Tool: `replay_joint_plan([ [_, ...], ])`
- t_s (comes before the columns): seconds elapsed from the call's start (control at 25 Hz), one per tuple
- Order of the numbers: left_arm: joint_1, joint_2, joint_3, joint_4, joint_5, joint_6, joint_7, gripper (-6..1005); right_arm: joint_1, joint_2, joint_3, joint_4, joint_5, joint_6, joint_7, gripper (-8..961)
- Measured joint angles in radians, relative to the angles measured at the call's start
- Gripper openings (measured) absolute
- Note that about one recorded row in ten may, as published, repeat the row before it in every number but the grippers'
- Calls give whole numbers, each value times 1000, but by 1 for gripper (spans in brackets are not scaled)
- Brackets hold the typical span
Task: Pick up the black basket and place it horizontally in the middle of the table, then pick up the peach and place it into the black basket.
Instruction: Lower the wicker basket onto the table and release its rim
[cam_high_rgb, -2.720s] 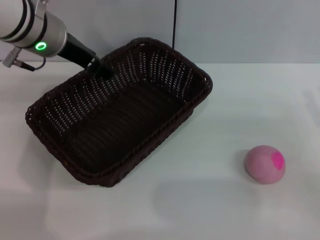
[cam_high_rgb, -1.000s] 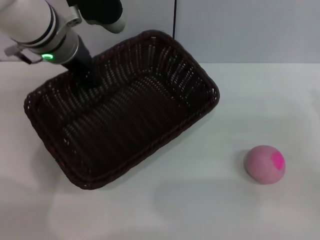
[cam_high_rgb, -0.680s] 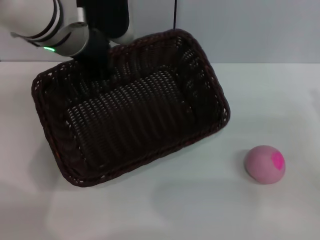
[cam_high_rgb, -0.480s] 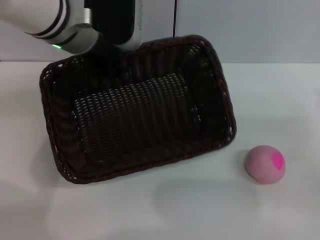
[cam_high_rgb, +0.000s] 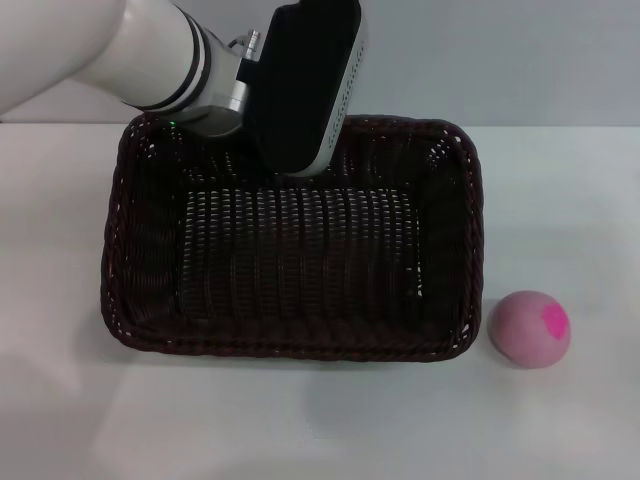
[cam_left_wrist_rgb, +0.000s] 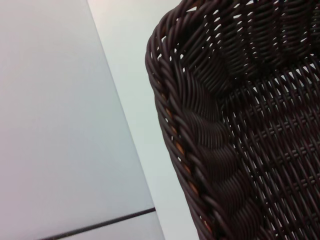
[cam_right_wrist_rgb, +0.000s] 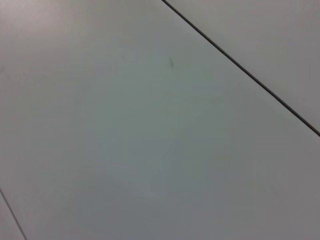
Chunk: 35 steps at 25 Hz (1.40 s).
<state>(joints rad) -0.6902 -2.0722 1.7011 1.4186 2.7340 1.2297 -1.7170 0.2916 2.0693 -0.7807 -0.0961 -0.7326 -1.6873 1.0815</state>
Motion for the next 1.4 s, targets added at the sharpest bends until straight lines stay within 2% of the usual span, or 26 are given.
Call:
replay_joint_plan([
  [0.4, 34, 0, 16, 11, 19, 30, -25, 344, 6, 0, 0, -5, 0, 22, 0, 705],
  [0.52, 52, 0, 34, 55, 18, 35, -81, 352, 7, 0, 0, -5, 0, 25, 0, 704],
  [1.08, 68, -1, 126, 62, 45, 27, -204, 391, -5, 3, 0, -5, 6, 25, -5, 702],
  [1.32, 71, -2, 127, 67, 48, 17, -240, 408, -5, 3, 0, -5, 7, 25, -6, 701],
  [1.4, 69, -2, 127, 69, 48, 9, -256, 473, -9, 2, 0, -5, 7, 25, -6, 700],
])
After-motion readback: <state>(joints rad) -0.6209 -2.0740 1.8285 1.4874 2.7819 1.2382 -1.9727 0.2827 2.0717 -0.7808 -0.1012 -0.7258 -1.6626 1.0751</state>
